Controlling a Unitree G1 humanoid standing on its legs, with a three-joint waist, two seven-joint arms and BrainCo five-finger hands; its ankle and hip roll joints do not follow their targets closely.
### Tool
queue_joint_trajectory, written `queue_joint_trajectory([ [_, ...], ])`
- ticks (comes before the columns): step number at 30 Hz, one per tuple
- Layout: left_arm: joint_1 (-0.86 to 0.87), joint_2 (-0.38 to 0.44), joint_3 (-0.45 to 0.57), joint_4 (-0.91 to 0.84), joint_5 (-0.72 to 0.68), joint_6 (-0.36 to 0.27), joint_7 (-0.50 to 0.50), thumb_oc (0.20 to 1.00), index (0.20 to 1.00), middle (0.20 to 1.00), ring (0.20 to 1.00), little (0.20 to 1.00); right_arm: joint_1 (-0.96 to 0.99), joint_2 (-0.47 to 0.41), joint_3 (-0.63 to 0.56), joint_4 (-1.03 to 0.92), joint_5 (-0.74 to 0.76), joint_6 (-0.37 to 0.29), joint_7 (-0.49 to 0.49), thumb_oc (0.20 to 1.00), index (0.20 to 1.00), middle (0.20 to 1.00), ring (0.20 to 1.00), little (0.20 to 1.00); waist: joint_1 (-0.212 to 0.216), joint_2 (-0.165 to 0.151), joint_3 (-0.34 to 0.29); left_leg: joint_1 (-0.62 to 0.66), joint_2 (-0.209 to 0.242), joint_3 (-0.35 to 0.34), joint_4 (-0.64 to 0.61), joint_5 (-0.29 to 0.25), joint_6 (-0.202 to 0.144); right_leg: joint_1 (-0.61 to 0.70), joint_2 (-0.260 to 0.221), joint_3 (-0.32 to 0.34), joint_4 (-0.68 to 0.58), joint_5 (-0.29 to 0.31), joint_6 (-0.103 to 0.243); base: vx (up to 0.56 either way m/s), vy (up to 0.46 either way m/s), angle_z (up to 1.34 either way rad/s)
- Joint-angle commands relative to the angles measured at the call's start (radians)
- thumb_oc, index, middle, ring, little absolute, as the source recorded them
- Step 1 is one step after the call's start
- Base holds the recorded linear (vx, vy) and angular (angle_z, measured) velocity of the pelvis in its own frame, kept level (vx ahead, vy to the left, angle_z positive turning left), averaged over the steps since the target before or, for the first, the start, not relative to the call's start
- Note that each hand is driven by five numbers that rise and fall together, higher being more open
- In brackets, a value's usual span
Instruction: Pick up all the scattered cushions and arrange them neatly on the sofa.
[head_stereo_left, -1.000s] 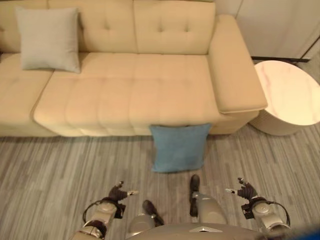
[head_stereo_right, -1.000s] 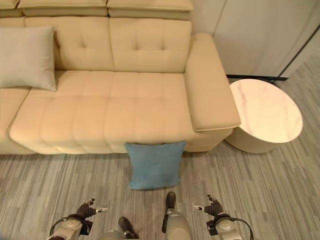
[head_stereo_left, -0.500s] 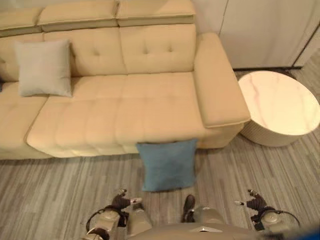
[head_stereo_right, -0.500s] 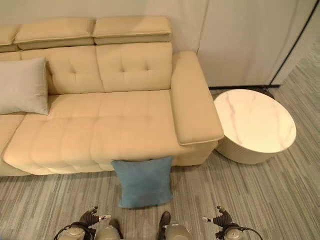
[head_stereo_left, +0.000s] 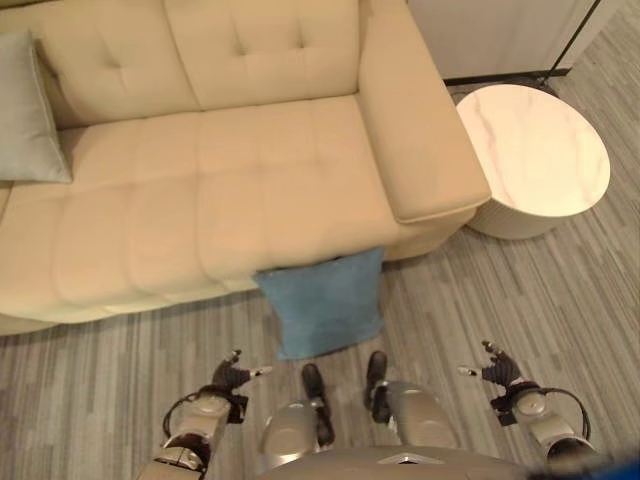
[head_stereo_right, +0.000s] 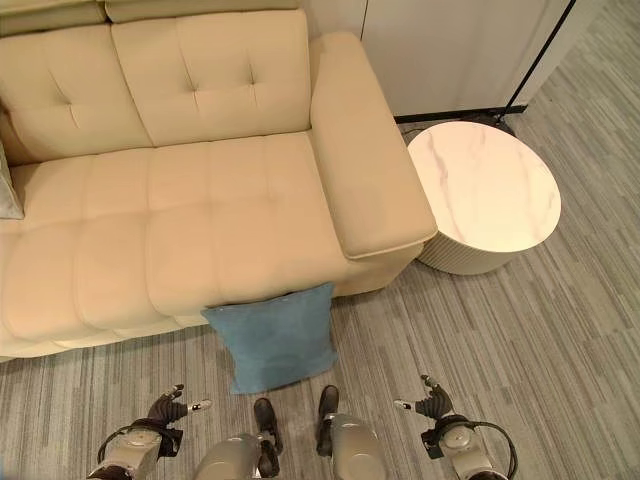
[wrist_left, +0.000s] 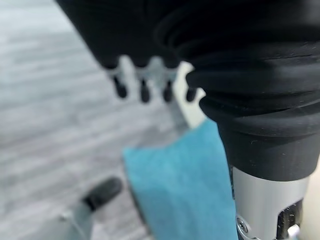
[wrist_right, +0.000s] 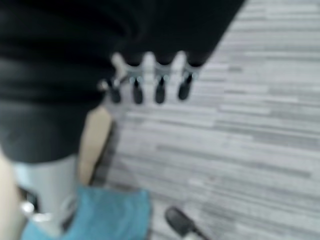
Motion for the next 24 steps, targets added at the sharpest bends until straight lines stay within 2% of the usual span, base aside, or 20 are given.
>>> queue_joint_trajectory([
  [1,-0.060,0.038,-0.022,-0.064,-0.057,-0.060,0.079,1.000,1.000,1.000,1.000,1.000,-0.054,-0.013,0.018,-0.056,0.030,-0.043,-0.049,1.000,1.000,1.000,1.000,1.000,0.008,-0.038,0.054,-0.064,0.081,-0.017,0.047,0.045,-0.117,0.061,-0.140,-0.013,-0.115,0.109,0.152,-0.23,-0.076,0.20],
  [2,-0.075,0.041,-0.024,-0.082,-0.064,-0.066,0.095,1.000,1.000,1.000,1.000,1.000,-0.069,-0.013,0.021,-0.069,0.034,-0.047,-0.059,1.000,1.000,1.000,1.000,1.000,0.011,-0.036,0.067,-0.089,0.087,-0.022,0.055,0.052,-0.119,0.038,-0.145,-0.019,-0.099,0.109,0.149,-0.16,-0.093,0.30],
  [3,-0.108,0.046,-0.027,-0.118,-0.091,-0.078,0.127,1.000,1.000,1.000,1.000,1.000,-0.105,-0.013,0.035,-0.091,0.042,-0.052,-0.078,1.000,1.000,1.000,1.000,1.000,0.017,-0.032,0.093,-0.128,0.100,-0.039,0.074,0.041,-0.133,0.000,-0.151,-0.025,-0.058,0.085,0.154,-0.13,-0.086,0.36],
  [7,-0.187,0.049,-0.033,-0.176,-0.162,-0.114,0.189,1.000,1.000,1.000,1.000,1.000,-0.204,-0.008,0.065,-0.127,0.066,-0.067,-0.124,1.000,1.000,1.000,1.000,1.000,0.025,-0.026,0.142,-0.258,0.122,-0.062,0.104,0.076,-0.148,-0.116,-0.167,-0.050,0.008,0.077,0.148,-0.13,-0.069,0.38],
  [11,-0.267,0.054,-0.048,-0.190,-0.200,-0.124,0.210,1.000,1.000,1.000,1.000,1.000,-0.305,-0.005,0.088,-0.146,0.084,-0.085,-0.164,1.000,1.000,1.000,1.000,1.000,0.029,-0.012,0.160,-0.376,0.141,-0.086,0.117,0.107,-0.165,-0.228,-0.178,-0.075,0.060,0.071,0.145,-0.10,-0.050,0.30],
  [14,-0.381,0.078,-0.071,-0.177,-0.229,-0.125,0.231,1.000,1.000,1.000,1.000,1.000,-0.431,-0.017,0.119,-0.135,0.089,-0.090,-0.196,1.000,1.000,1.000,1.000,1.000,0.027,0.002,0.174,-0.511,0.162,-0.117,0.150,0.127,-0.177,-0.354,-0.195,-0.085,0.126,0.058,0.141,-0.11,-0.037,0.26],
  [17,-0.448,0.098,-0.079,-0.159,-0.247,-0.125,0.239,1.000,1.000,1.000,1.000,1.000,-0.494,-0.029,0.128,-0.128,0.094,-0.091,-0.214,1.000,1.000,1.000,1.000,1.000,0.021,0.009,0.177,-0.594,0.173,-0.132,0.175,0.134,-0.183,-0.434,-0.208,-0.088,0.168,0.052,0.141,-0.06,-0.020,0.28],
  [21,-0.598,0.151,-0.119,-0.129,-0.255,-0.115,0.249,1.000,1.000,1.000,1.000,1.000,-0.628,-0.055,0.136,-0.098,0.106,-0.090,-0.253,1.000,1.000,1.000,1.000,1.000,-0.004,0.025,0.160,-0.792,0.201,-0.154,0.230,0.133,-0.189,-0.625,-0.240,-0.075,0.246,0.040,0.138,-0.02,0.013,0.18],
  [24,-0.669,0.172,-0.129,-0.103,-0.280,-0.113,0.258,1.000,1.000,1.000,1.000,1.000,-0.681,-0.055,0.132,-0.064,0.121,-0.088,-0.273,1.000,1.000,1.000,1.000,1.000,-0.015,0.033,0.147,-0.896,0.201,-0.163,0.266,0.126,-0.181,-0.730,-0.254,-0.058,0.284,0.037,0.137,0.05,0.067,-0.02],
])
